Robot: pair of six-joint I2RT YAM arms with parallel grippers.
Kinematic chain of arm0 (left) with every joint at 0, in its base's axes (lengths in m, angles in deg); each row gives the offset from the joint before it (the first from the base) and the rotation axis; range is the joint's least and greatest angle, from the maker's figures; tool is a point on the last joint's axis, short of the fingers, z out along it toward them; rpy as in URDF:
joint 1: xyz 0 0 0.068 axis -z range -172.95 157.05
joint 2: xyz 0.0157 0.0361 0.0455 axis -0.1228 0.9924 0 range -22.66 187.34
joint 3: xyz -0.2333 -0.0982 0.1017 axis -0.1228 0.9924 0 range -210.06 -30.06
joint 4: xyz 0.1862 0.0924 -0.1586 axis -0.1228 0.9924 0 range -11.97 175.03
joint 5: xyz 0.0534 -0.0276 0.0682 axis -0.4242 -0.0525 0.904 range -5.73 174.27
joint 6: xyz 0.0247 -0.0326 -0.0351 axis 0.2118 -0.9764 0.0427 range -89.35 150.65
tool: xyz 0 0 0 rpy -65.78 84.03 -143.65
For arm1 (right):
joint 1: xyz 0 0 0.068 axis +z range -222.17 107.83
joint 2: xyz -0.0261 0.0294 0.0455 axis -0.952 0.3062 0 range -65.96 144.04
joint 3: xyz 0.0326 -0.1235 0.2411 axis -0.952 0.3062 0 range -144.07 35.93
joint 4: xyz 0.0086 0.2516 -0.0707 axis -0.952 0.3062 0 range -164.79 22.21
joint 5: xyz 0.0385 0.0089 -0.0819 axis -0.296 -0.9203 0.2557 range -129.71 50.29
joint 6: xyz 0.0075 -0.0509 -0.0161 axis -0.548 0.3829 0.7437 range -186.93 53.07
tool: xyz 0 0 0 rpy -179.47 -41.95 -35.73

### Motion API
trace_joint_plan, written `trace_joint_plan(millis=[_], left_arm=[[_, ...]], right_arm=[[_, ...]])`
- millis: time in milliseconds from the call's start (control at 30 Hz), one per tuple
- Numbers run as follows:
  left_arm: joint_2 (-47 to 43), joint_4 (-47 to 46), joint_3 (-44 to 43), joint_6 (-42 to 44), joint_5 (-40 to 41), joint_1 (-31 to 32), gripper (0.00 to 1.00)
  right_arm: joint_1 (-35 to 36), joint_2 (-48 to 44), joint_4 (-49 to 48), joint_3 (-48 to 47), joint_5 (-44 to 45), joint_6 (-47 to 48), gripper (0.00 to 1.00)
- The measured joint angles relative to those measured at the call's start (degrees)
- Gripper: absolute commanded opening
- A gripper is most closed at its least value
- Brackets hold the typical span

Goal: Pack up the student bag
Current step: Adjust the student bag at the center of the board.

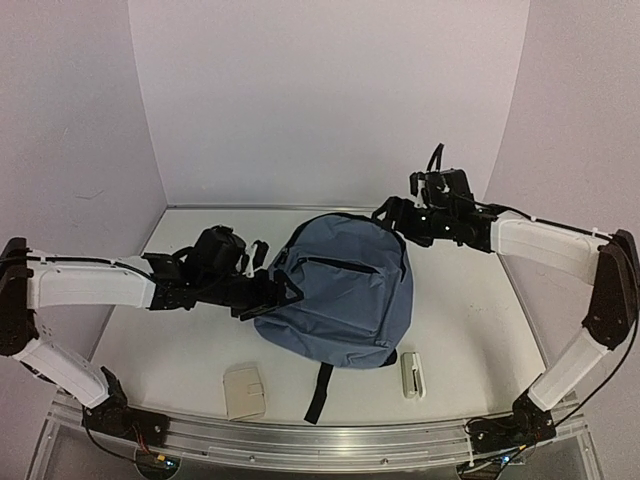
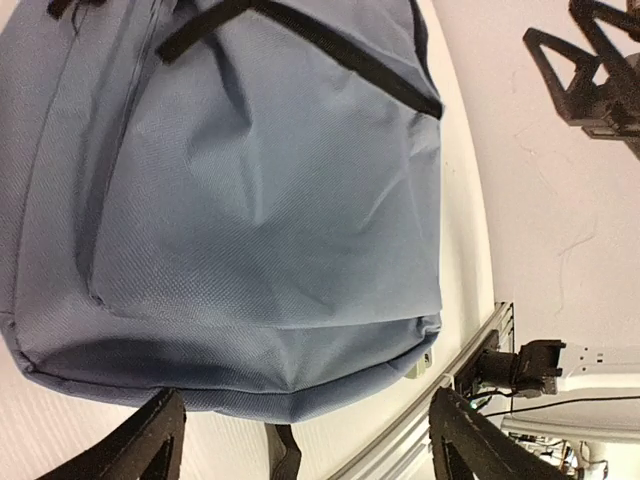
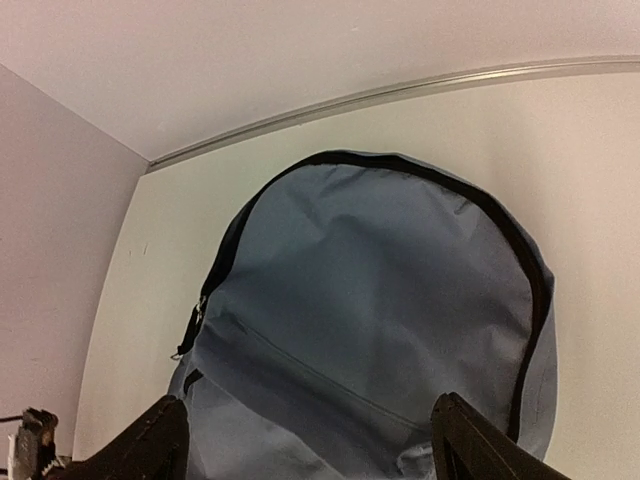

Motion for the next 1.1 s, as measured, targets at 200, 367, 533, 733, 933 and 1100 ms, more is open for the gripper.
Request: trace_joint_plan(millis=[200, 367, 533, 733, 933, 1100], left_arm=[[-2.21, 8.89, -5.98, 6.65, -6.54, -11.53, 0.88], [5.95, 15.01, -17.62, 14.69, -13.65, -19.74, 0.86], [16.69, 16.53, -26.02, 19.82, -20.89, -23.62, 0.84], [29.52, 19.14, -35.18, 23.6, -24.18, -25.13, 0.82], [38.19, 20.33, -41.91, 25.3, -25.53, -24.95, 0.84], [44.29, 23.25, -50.11, 26.65, -24.92, -24.9, 0.75]], right_arm=[[0.99, -5.06, -0.17, 8.97, -1.35, -3.09, 0.81], [2.53, -5.17, 0.35, 14.29, -1.04, -5.77, 0.76], [3.22, -6.68, -0.1, 19.25, 0.76, -9.2, 0.72], [3.21, -8.23, -1.0, 21.3, 2.69, -11.98, 0.71], [3.2, -7.84, -2.44, 21.68, 3.61, -12.84, 0.66], [3.22, -5.31, -4.73, 22.74, 3.23, -13.65, 0.59]])
